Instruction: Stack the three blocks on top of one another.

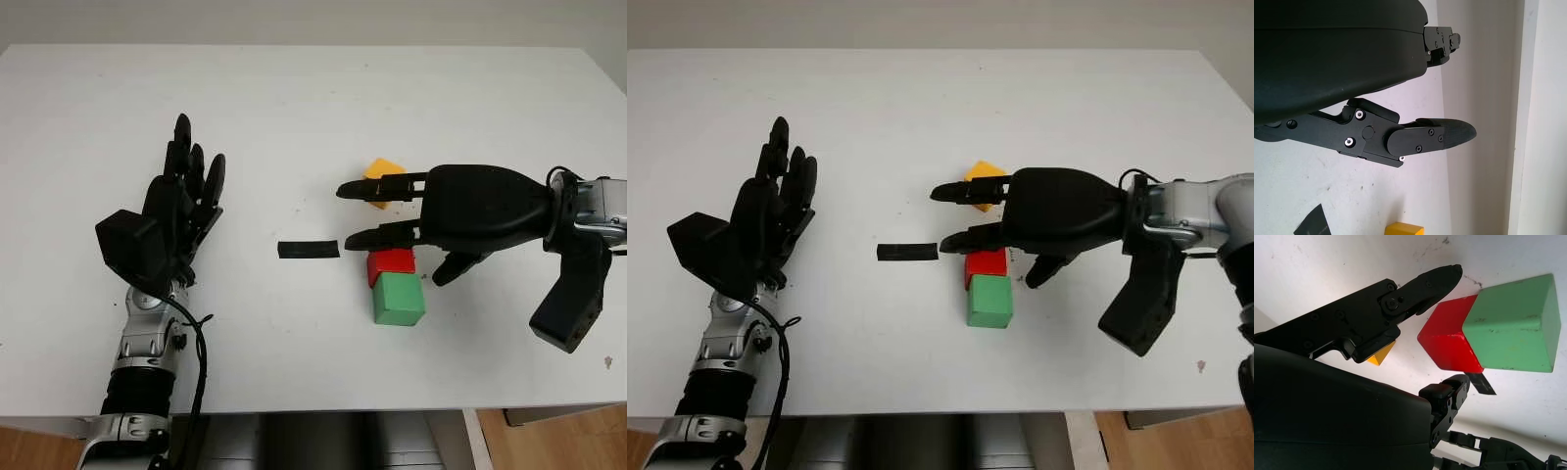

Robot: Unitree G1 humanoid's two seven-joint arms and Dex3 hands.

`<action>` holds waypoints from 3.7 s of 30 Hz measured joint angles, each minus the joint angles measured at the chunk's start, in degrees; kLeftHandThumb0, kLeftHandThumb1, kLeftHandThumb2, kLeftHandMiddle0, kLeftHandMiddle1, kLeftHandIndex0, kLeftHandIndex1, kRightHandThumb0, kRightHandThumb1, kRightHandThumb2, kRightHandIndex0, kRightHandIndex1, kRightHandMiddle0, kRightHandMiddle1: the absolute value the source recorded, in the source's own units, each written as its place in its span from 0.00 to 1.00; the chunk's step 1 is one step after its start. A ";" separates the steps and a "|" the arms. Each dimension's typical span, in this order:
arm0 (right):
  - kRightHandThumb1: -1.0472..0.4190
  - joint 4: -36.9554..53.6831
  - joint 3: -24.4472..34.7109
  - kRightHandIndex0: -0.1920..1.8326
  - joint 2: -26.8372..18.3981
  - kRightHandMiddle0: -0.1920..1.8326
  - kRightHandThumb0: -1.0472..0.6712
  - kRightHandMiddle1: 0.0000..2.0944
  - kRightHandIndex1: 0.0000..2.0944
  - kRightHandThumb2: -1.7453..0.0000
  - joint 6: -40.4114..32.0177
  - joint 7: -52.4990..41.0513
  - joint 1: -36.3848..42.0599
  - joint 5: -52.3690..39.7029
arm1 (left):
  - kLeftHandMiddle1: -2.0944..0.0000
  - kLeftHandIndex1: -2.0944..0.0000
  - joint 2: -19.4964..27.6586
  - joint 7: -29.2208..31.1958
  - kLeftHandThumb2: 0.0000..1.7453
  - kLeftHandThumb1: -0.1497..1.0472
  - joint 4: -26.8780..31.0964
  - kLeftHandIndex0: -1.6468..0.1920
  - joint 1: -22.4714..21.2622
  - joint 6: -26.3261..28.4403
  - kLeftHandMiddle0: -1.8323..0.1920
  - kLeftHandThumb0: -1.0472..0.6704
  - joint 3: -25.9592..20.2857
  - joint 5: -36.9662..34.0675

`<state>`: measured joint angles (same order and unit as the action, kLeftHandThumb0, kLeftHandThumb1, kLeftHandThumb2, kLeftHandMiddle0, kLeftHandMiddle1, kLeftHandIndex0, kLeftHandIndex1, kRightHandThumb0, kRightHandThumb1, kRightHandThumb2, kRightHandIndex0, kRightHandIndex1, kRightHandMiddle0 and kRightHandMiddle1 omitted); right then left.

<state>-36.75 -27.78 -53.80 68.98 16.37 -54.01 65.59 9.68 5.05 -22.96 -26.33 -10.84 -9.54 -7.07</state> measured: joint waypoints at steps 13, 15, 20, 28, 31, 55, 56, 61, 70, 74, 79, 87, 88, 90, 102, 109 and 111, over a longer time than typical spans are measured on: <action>0.11 -4.76 -4.28 0.17 2.18 0.42 0.36 0.14 0.04 0.97 -1.35 12.54 -2.13 5.30 | 0.98 0.98 -0.27 0.06 0.26 1.00 0.67 0.95 0.13 0.42 0.96 0.25 0.12 0.07; 0.11 -5.37 -4.96 0.18 2.43 0.43 0.35 0.17 0.04 0.97 -1.65 14.64 -2.54 5.84 | 0.98 0.98 -0.28 -0.04 0.26 1.00 0.79 0.95 0.14 0.42 0.96 0.25 0.15 0.17; 0.10 -6.76 -6.68 0.22 2.73 0.36 0.35 0.46 0.04 0.97 -2.49 19.72 -2.83 7.26 | 0.97 0.97 -0.29 -0.18 0.26 1.00 0.85 0.95 0.15 0.43 0.95 0.25 0.20 0.65; 0.11 -7.29 -8.08 0.26 2.74 0.36 0.35 0.65 0.05 0.97 -3.38 23.10 -3.47 8.05 | 0.97 0.98 -0.43 -0.17 0.26 1.00 0.86 0.95 0.17 0.47 0.96 0.26 0.22 0.83; 0.12 -7.35 -8.22 0.27 2.74 0.36 0.35 0.66 0.05 0.97 -3.40 23.09 -3.64 7.92 | 0.98 0.98 -0.55 -0.24 0.26 1.00 0.87 0.95 0.20 0.52 0.96 0.26 0.23 0.85; 0.12 -6.58 5.87 0.25 9.53 0.36 0.42 0.60 0.02 0.97 -18.39 -36.95 -4.83 -43.00 | 0.97 0.98 -0.83 -0.06 0.26 1.00 1.01 0.95 0.27 1.62 0.96 0.26 0.35 0.84; 0.11 -5.56 6.80 0.24 10.09 0.36 0.43 0.61 0.02 0.97 -20.32 -39.14 -4.62 -45.26 | 0.97 0.98 -0.84 -0.03 0.26 1.00 1.01 0.95 0.27 1.62 0.96 0.26 0.35 0.83; 0.10 -0.31 10.73 0.22 13.55 0.32 0.42 0.69 0.02 0.97 -30.63 -49.12 -2.13 -55.57 | 0.97 0.97 -0.84 -0.32 0.26 1.00 1.12 0.95 0.30 1.77 0.96 0.26 0.35 0.98; 0.09 7.67 13.25 0.21 19.86 0.30 0.42 0.75 0.01 0.97 -42.19 -53.29 0.43 -58.68 | 0.97 0.97 -0.72 -0.90 0.26 1.00 1.25 0.95 0.33 1.61 0.95 0.26 0.34 1.38; 0.09 8.74 13.31 0.21 22.64 0.29 0.39 0.77 0.02 0.97 -44.83 -53.57 0.44 -58.26 | 0.98 0.98 -0.73 -0.83 0.27 1.00 1.24 0.95 0.35 1.13 0.96 0.27 0.04 0.86; 0.08 6.81 13.29 0.21 25.35 0.29 0.38 0.76 0.02 0.97 -45.77 -53.55 0.44 -56.99 | 0.98 0.98 -0.71 -0.69 0.27 1.00 0.94 0.96 0.35 -0.34 0.96 0.27 -0.43 0.62; 0.08 3.15 13.18 0.17 28.52 0.29 0.37 0.77 0.00 0.97 -48.84 -53.67 0.47 -55.89 | 0.98 0.98 -0.74 -0.74 0.27 1.00 0.92 0.96 0.41 -0.60 0.97 0.27 -0.54 0.62; 0.08 2.93 13.07 0.16 28.65 0.29 0.37 0.77 0.00 0.97 -49.12 -53.94 0.52 -55.63 | 0.98 0.98 -0.74 -0.75 0.26 1.00 0.92 0.96 0.45 -0.60 0.97 0.27 -0.59 0.59; 0.08 2.50 12.93 0.15 28.91 0.28 0.38 0.77 0.00 0.97 -49.34 -54.38 0.62 -55.43 | 0.98 0.98 -0.76 -0.83 0.26 1.00 0.93 0.96 0.63 -0.59 0.97 0.27 -0.62 0.51; 0.08 -3.79 12.79 0.13 30.24 0.30 0.37 0.76 0.01 0.97 -48.28 -52.96 2.10 -53.71 | 0.97 0.98 -0.87 -1.12 0.25 1.00 0.94 0.96 0.74 -0.55 0.97 0.27 -0.68 0.29; 0.08 -6.26 13.60 0.13 31.71 0.29 0.37 0.79 0.02 0.97 -48.10 -51.20 2.27 -54.54 | 0.97 0.98 -0.86 -1.35 0.26 1.00 1.00 0.96 0.74 0.08 0.96 0.26 -0.55 0.56; 0.08 -6.91 13.67 0.13 31.87 0.28 0.37 0.79 0.02 0.97 -48.10 -50.34 2.27 -54.48 | 0.97 0.97 -0.82 -1.39 0.26 1.00 1.07 0.96 0.75 0.24 0.96 0.25 -0.42 1.01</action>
<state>-43.66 -14.11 -21.93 20.88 -33.97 -51.73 11.11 8.85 3.67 -21.89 -25.58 -10.60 -9.97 -6.06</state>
